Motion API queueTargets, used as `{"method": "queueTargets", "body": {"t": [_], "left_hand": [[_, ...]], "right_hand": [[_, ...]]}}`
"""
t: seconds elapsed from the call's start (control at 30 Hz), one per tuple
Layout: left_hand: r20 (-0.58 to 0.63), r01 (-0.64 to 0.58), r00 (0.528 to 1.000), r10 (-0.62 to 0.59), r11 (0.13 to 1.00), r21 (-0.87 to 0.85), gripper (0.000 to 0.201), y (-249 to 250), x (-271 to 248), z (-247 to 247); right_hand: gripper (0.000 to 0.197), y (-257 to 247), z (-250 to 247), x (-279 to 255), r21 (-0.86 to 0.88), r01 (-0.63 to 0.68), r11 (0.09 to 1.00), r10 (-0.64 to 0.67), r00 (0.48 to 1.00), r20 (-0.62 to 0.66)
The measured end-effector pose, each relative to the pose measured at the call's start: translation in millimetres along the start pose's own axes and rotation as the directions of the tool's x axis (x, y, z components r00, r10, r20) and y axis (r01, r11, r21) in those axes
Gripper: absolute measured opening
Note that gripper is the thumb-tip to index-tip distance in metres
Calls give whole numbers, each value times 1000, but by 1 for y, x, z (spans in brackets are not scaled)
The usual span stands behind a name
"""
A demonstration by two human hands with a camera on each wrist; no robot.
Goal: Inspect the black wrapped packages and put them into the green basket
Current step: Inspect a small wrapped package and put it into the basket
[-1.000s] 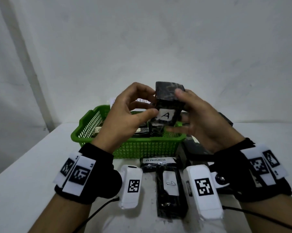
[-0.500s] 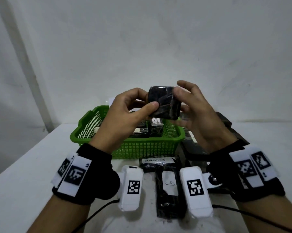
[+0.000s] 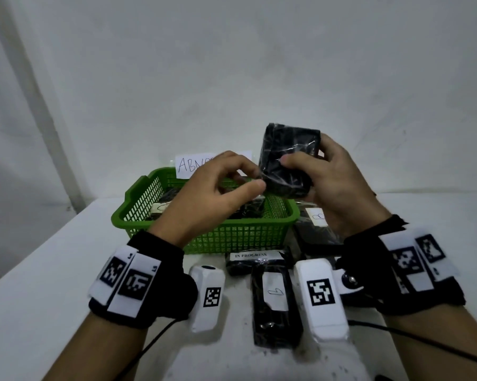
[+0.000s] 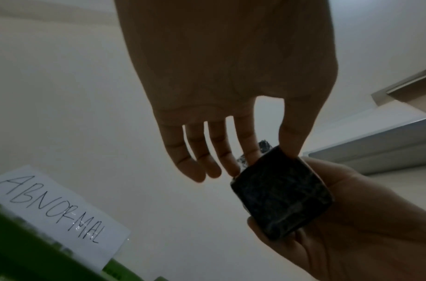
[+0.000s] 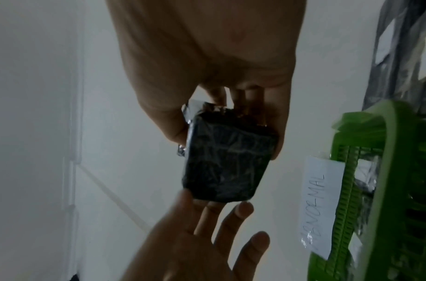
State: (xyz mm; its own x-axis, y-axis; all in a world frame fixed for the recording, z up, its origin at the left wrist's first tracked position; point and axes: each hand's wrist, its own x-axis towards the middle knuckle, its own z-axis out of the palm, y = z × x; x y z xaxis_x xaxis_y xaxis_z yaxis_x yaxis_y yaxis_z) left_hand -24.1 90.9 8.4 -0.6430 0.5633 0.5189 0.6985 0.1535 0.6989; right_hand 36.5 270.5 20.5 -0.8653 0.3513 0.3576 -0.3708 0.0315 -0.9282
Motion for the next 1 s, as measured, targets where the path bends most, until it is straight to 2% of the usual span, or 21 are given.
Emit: {"method": "queueTargets", "body": {"t": [0.1, 0.17, 0.23, 0.3, 0.37, 0.43, 0.6, 0.73, 0.8, 0.9, 0.97, 1.0], "left_hand": [[-2, 83, 996, -84, 992, -93, 39, 6, -1, 4], [-23, 130, 991, -135, 977, -166, 47, 6, 0, 7], [-34, 158, 985, -171, 960, -232, 51, 5, 1, 7], [-63, 155, 982, -177, 953, -259, 56, 2, 1, 7], [-85, 136, 983, -163, 955, -262, 57, -1, 2, 6], [-92, 113, 986, -139, 962, -249, 56, -3, 1, 7], [-135, 66, 986, -98, 971, -229, 47, -4, 1, 10], [-90, 77, 990, -107, 956, -283, 26, -1, 2, 9], [-57, 136, 985, -163, 936, -326, 27, 3, 3, 7], [-33, 205, 971, -237, 893, -401, 43, 6, 4, 4], [-40, 208, 967, -251, 869, -449, 34, 6, 4, 1], [-55, 192, 968, -244, 866, -462, 25, 5, 4, -1]], "right_hand": [[41, 0, 1, -1, -38, 61, 997, -61, 998, 4], [52, 1, 0, -2, -60, 66, 996, -65, 998, 15], [60, 0, -1, -2, -36, 21, 999, -19, 998, 60], [65, -3, -4, -4, -12, -73, 997, 74, 984, 164], [53, -8, -6, -6, 54, -163, 985, 147, 963, 226], [31, -11, -7, -6, 157, -212, 965, 178, 962, 205], [29, -8, -7, -5, 127, -253, 959, 228, 956, 184], [17, -7, -6, -3, 41, -83, 996, 79, 992, 102], [16, -6, -4, -3, -19, 12, 1000, -10, 996, 88], [37, -1, -1, -3, -125, 84, 989, -65, 987, 149], [54, 3, 0, -3, -118, 79, 990, -54, 979, 197], [57, 4, 1, -3, -92, 50, 994, -29, 975, 220]]}}
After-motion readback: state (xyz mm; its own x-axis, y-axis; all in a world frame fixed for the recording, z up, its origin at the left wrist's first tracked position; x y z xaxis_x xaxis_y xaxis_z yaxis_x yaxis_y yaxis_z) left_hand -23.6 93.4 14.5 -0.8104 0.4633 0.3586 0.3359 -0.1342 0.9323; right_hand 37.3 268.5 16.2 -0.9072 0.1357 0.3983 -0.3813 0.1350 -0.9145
